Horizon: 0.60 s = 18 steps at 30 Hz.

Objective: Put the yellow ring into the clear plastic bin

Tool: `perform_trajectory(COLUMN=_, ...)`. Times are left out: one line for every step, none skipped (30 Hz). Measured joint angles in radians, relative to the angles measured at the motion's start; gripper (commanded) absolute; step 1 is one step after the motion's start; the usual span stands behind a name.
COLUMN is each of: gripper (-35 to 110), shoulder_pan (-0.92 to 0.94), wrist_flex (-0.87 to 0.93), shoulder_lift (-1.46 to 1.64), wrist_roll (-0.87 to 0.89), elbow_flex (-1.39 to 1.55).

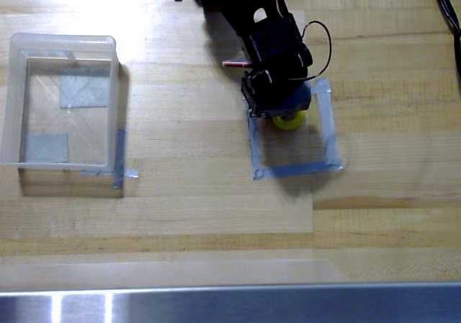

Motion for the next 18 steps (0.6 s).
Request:
perform_trajectory(gripper=0, shoulder_pan=0.003, wrist_flex=0.021, shoulder_lift=0.02, wrist_roll=-0.009, elbow_flex=0.003)
perform_trajectory(gripper=0, shoulder_pan=0.008, wrist_flex=0.043, shoulder_lift=0.049, wrist_roll=-0.025, elbow_flex=0.003)
perform_trajectory(gripper=0, shoulder_pan=0.011, wrist_flex=0.057, shoulder_lift=0.084, wrist_roll=-0.043, elbow_flex=0.003)
perform_trajectory(gripper=0, shoulder_pan=0.017, wrist_flex=0.075, shoulder_lift=0.123, wrist_roll=-0.058, elbow_flex=0.003)
perform_trajectory(gripper=0, shoulder_pan=0.029, wrist_flex=0.097, shoulder_lift=0.161, wrist_roll=-0.081, elbow_flex=0.003)
perform_trajectory(gripper=0, shoulder_pan=0.049, wrist_flex=0.123, shoulder_lift=0.199, wrist_roll=-0.109, elbow_flex=0.003)
perform_trajectory(gripper=0, shoulder_pan=0.077, wrist_flex=0.14, shoulder_lift=0.238, wrist_roll=-0.135, elbow_flex=0.003)
perform_trajectory(gripper=0, shoulder_pan=0.104, wrist_flex=0.156, shoulder_lift=0.268, wrist_roll=-0.153, elbow_flex=0.003)
perform_trajectory(gripper=0, shoulder_pan=0.13, wrist_flex=0.17, shoulder_lift=0.302, wrist_roll=-0.187, elbow_flex=0.003)
perform_trajectory(gripper=0, shoulder_pan=0.158, wrist_flex=0.181, shoulder_lift=0.331, wrist_roll=-0.218, elbow_flex=0.003)
perform_trajectory(gripper=0, shoulder_pan=0.186, wrist_flex=0.196, shoulder_lift=0.357, wrist_roll=-0.242, elbow_flex=0.003)
perform_trajectory(gripper=0, shoulder_pan=0.212, wrist_flex=0.213, shoulder_lift=0.382, wrist_roll=-0.268, elbow_flex=0.003)
perform_trajectory(gripper=0, shoulder_pan=0.239, wrist_flex=0.229, shoulder_lift=0.4, wrist_roll=-0.299, elbow_flex=0.003)
perform_trajectory(gripper=0, shoulder_pan=0.268, wrist_flex=0.245, shoulder_lift=0.416, wrist_roll=-0.324, elbow_flex=0.003)
perform_trajectory(gripper=0, shoulder_pan=0.296, wrist_flex=0.264, shoulder_lift=0.433, wrist_roll=-0.345, elbow_flex=0.003)
perform_trajectory(gripper=0, shoulder_pan=0.324, wrist_flex=0.279, shoulder_lift=0.451, wrist_roll=-0.368, elbow_flex=0.003)
perform_trajectory(gripper=0, shoulder_pan=0.348, wrist_flex=0.288, shoulder_lift=0.468, wrist_roll=-0.38, elbow_flex=0.003)
perform_trajectory(gripper=0, shoulder_pan=0.367, wrist_flex=0.295, shoulder_lift=0.482, wrist_roll=-0.39, elbow_flex=0.003)
